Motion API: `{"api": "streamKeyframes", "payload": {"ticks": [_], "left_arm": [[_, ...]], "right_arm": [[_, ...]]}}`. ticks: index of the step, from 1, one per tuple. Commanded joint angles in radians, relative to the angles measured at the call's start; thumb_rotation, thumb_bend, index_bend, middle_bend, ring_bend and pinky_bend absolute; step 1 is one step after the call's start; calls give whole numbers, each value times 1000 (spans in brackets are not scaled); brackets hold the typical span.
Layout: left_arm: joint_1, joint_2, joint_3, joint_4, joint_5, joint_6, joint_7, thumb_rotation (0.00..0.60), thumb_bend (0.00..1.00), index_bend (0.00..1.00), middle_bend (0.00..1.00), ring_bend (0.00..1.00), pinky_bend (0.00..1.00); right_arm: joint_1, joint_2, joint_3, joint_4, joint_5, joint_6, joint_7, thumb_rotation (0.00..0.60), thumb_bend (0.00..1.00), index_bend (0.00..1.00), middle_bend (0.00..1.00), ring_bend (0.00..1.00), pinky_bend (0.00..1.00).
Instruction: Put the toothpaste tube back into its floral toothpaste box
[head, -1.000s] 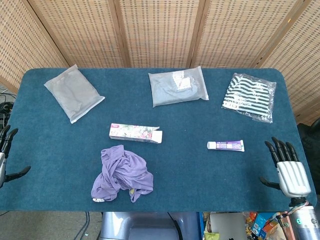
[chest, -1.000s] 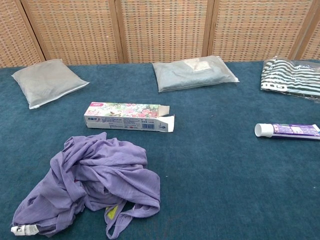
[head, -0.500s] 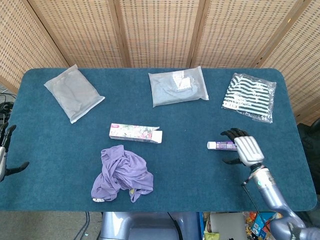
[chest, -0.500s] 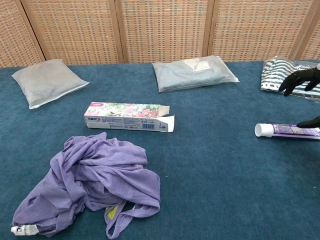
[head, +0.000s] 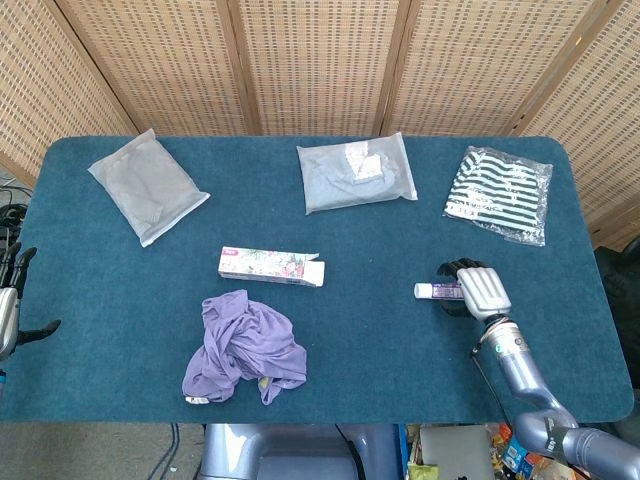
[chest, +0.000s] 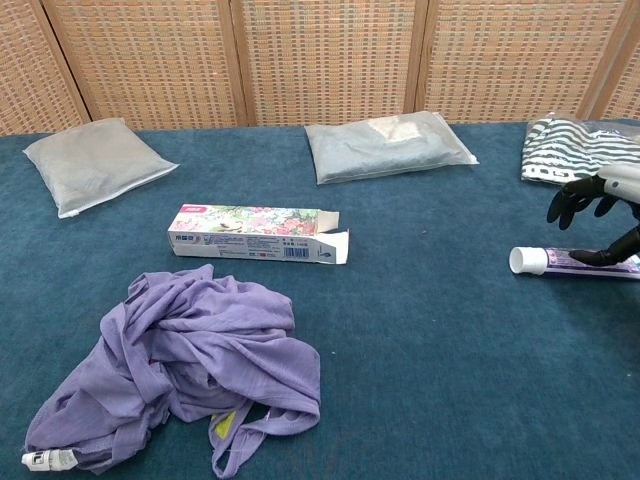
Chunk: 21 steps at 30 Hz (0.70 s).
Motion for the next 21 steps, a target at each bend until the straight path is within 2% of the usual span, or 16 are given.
{"api": "streamKeyframes", "payload": {"ticks": [1, 21], "left_arm": [[-1, 0, 0, 1, -1, -1, 0, 600, 62, 0, 0, 0, 0], [-6, -3, 0, 12, -18, -6, -4, 600, 62, 0, 0, 0, 0]], "right_arm": [[6, -25, -15, 31, -8, -4, 4, 600, 396, 322, 345, 234, 246], [24, -141, -46, 250, -47, 5, 24, 600, 395, 322, 341, 234, 246]]}}
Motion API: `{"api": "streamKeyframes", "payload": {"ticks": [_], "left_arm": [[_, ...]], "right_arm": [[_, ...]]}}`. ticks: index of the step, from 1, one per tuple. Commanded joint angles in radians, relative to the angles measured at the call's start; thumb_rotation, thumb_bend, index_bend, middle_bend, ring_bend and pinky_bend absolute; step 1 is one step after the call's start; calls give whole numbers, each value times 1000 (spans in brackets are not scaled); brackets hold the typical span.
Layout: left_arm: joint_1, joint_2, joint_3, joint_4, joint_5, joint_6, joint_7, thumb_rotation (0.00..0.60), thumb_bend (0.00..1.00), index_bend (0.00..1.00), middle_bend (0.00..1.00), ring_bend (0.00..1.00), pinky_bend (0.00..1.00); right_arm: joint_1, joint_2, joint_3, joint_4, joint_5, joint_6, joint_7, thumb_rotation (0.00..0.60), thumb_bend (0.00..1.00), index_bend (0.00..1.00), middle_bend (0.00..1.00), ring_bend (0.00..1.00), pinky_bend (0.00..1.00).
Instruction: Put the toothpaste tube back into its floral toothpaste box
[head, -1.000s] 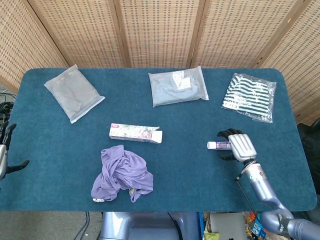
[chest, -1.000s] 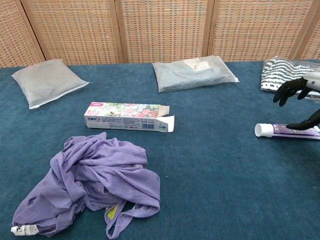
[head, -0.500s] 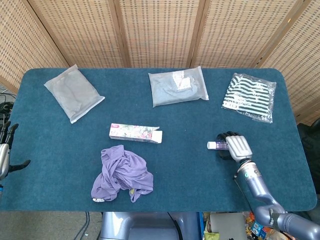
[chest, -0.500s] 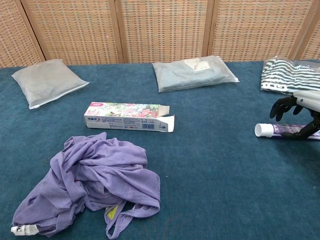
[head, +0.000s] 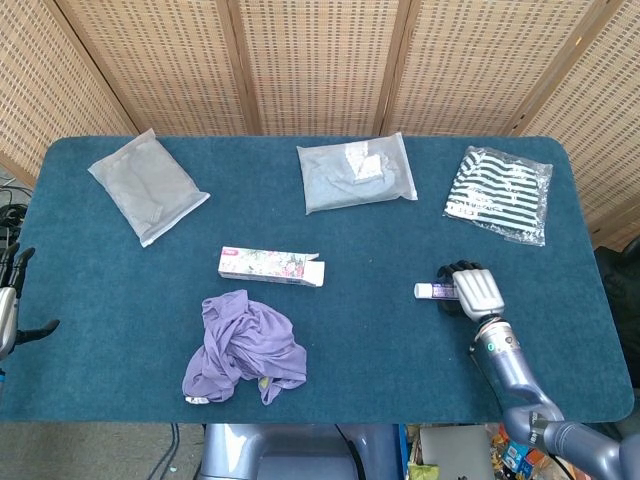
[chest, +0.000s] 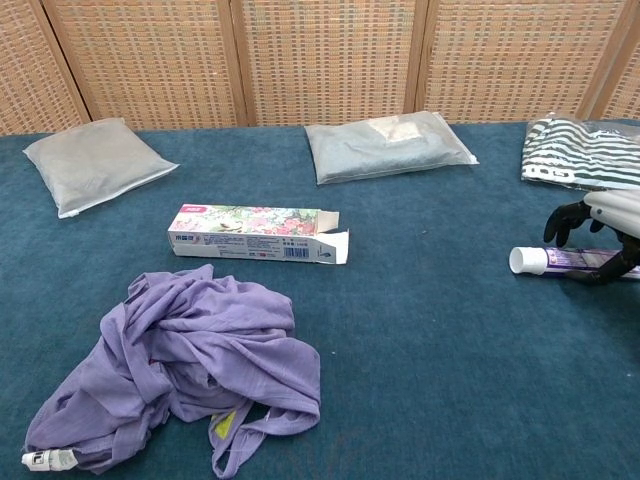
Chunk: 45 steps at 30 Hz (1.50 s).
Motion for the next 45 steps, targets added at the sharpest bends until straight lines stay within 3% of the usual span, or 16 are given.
{"api": "streamKeyframes", "payload": {"ticks": [1, 10, 13, 16, 20, 23, 28, 34, 37, 42, 45], "left_arm": [[-1, -1, -1, 1, -2, 0, 1, 600, 62, 0, 0, 0, 0], [-5, -2, -2, 5, -13, -9, -3, 600, 63, 0, 0, 0, 0], [-5, 0, -3, 5, -16, -10, -9, 600, 62, 0, 0, 0, 0], [-5, 1, -3, 6, -17, -10, -12, 600, 62, 0, 0, 0, 0], [-6, 1, -2, 7, -21, -14, -11, 600, 62, 0, 0, 0, 0], [-8, 1, -2, 9, -23, -18, -11, 600, 62, 0, 0, 0, 0], [-23, 3, -7, 14, -26, -38, -9, 600, 62, 0, 0, 0, 0], [-118, 22, -22, 70, 9, -168, -14, 600, 62, 0, 0, 0, 0], [-206, 16, -31, 138, 32, -286, -10, 600, 62, 0, 0, 0, 0], [-324, -46, -42, 250, 54, -412, 8, 600, 62, 0, 0, 0, 0], [-404, -117, -56, 327, 65, -498, -50, 600, 63, 0, 0, 0, 0]], "right_arm": [[0, -9, -6, 17, -9, 1, 9, 600, 396, 322, 340, 234, 246], [-1, -18, -32, 86, -28, -14, -2, 600, 395, 331, 360, 236, 246], [1, -24, -35, 105, -33, -17, -3, 600, 396, 390, 419, 280, 249], [1, -29, -37, 112, -43, -6, -3, 600, 404, 504, 527, 377, 333], [-3, -11, -39, 90, -76, 35, 22, 600, 542, 626, 638, 487, 490], [-6, 14, -40, 65, -90, 56, 21, 600, 597, 636, 647, 501, 506], [-12, 64, -41, 10, -111, 92, -8, 600, 598, 637, 648, 507, 506], [-16, 182, -29, -157, -135, 139, -46, 600, 597, 638, 649, 507, 506], [-15, 248, -24, -248, -147, 154, -75, 600, 598, 637, 649, 507, 506], [-14, 321, -22, -349, -147, 154, -118, 600, 598, 637, 655, 513, 506], [-18, 348, -22, -390, -146, 164, -154, 600, 598, 637, 656, 513, 506]]}}
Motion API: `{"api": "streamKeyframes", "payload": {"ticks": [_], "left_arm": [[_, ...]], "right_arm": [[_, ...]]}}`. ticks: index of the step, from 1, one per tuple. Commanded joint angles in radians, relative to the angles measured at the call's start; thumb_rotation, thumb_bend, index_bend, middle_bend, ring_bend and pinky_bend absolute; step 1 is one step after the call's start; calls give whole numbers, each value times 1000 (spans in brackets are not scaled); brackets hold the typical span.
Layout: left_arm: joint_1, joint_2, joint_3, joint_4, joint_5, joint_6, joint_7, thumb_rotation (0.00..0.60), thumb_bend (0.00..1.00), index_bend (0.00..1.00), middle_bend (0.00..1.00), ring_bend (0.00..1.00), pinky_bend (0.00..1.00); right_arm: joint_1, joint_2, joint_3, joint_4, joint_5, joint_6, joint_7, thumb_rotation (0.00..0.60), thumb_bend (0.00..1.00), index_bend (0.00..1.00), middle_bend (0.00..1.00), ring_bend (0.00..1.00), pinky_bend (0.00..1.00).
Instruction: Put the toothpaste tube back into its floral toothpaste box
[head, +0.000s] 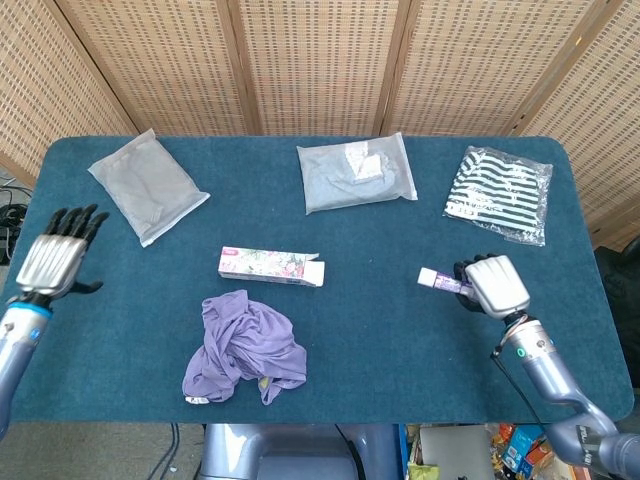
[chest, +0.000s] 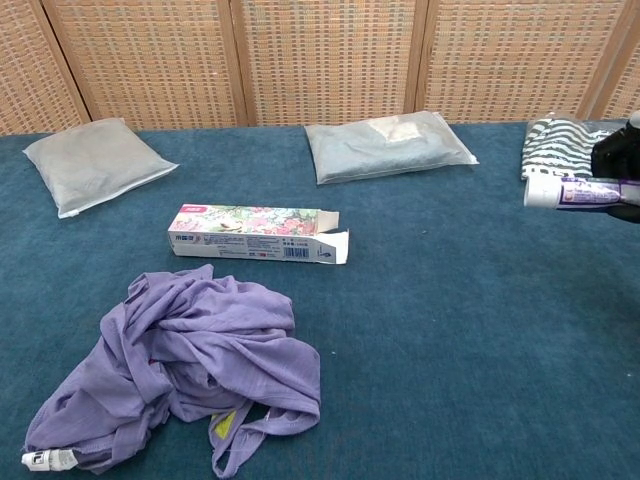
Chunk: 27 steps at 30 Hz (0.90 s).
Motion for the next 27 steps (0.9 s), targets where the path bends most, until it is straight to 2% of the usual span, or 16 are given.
{"api": "streamKeyframes", "payload": {"ticks": [1, 4, 7, 17, 23, 27], "left_arm": [[-103, -90, -19, 101, 26, -111, -61, 600, 63, 0, 0, 0, 0], [-174, -158, -19, 169, 40, -188, -93, 600, 63, 0, 0, 0, 0], [-225, -203, -18, 187, 27, -253, -106, 600, 63, 0, 0, 0, 0], [-346, -403, -23, 329, -10, -308, -54, 600, 62, 0, 0, 0, 4], [-410, -531, -32, 437, -9, -333, -98, 600, 62, 0, 0, 0, 85], [-450, -580, -37, 482, -21, -376, -121, 600, 62, 0, 0, 2, 154]], "right_arm": [[-4, 30, 2, -45, 1, 11, -41, 600, 598, 637, 656, 513, 506], [-3, 43, 3, -68, 12, 8, -67, 600, 597, 637, 657, 513, 506], [0, 50, 5, -80, 22, 2, -93, 600, 598, 637, 657, 513, 506], [10, 61, 12, -108, 53, -13, -145, 600, 597, 637, 656, 513, 507], [18, 65, 15, -108, 63, -23, -151, 600, 598, 637, 655, 513, 506], [20, 70, 16, -108, 66, -24, -145, 600, 598, 637, 655, 513, 506]]}}
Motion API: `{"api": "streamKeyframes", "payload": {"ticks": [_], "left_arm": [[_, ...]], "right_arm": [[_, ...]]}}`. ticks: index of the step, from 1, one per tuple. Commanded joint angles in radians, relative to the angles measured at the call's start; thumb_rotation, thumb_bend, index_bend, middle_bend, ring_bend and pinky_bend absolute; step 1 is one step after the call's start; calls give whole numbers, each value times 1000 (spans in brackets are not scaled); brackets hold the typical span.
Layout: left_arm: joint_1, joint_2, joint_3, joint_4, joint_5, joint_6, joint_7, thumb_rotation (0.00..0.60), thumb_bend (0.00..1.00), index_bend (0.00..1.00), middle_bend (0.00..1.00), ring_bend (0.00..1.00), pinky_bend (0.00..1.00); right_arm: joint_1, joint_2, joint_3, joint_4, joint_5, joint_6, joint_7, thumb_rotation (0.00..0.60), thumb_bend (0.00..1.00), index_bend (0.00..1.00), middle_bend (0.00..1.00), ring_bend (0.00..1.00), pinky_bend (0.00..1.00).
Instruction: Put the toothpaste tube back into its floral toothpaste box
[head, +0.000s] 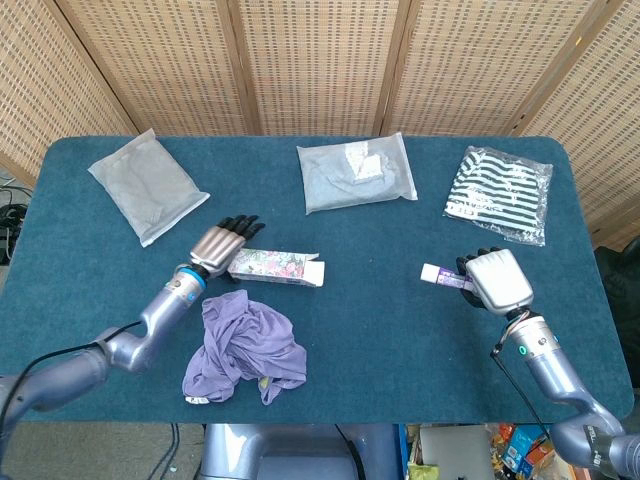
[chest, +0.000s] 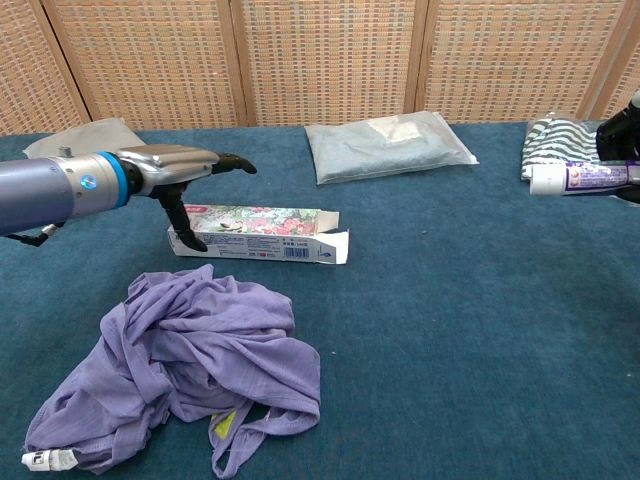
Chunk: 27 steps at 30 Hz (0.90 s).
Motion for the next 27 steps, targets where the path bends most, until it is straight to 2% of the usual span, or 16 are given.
{"api": "streamKeyframes", "payload": {"ticks": [1, 4, 7, 9, 11, 12, 14, 20, 27], "left_arm": [[-40, -46, -6, 41, -9, -34, -22, 600, 62, 1, 0, 8, 165], [-62, -76, -7, 75, -11, -42, -25, 600, 62, 27, 31, 59, 216], [-77, -105, -10, 106, -9, -37, -36, 600, 62, 112, 170, 174, 295], [-83, -121, -12, 121, 0, -25, -58, 600, 62, 245, 330, 318, 399], [-88, -126, -7, 129, 6, -30, -66, 600, 62, 383, 440, 414, 489], [-92, -127, -4, 130, 9, -33, -71, 600, 63, 457, 494, 460, 530], [-93, -123, -2, 124, 12, -33, -79, 600, 62, 535, 553, 511, 568], [-77, -89, -11, 74, 50, 44, -153, 600, 62, 568, 568, 527, 578], [-52, -71, -37, 58, 157, 235, -400, 600, 62, 572, 568, 527, 578]], "right_arm": [[0, 3, 1, 0, 0, 1, 7, 600, 598, 637, 655, 513, 506], [-1, 9, 1, 2, -1, 5, 15, 600, 598, 637, 655, 513, 506], [-2, 16, 1, 1, -4, 8, 22, 600, 598, 637, 656, 513, 506], [-3, 23, 0, -2, -7, 11, 25, 600, 598, 637, 656, 513, 506], [-4, 29, -1, -6, -9, 13, 25, 600, 598, 637, 656, 513, 506], [-4, 33, 0, -9, -10, 15, 24, 600, 598, 637, 656, 513, 506], [-4, 40, 1, -16, -11, 18, 23, 600, 598, 637, 656, 514, 506], [3, 77, 8, -60, -25, 27, -9, 600, 598, 637, 657, 514, 506], [25, 155, 37, -158, -36, 36, -74, 600, 597, 637, 657, 514, 506]]}}
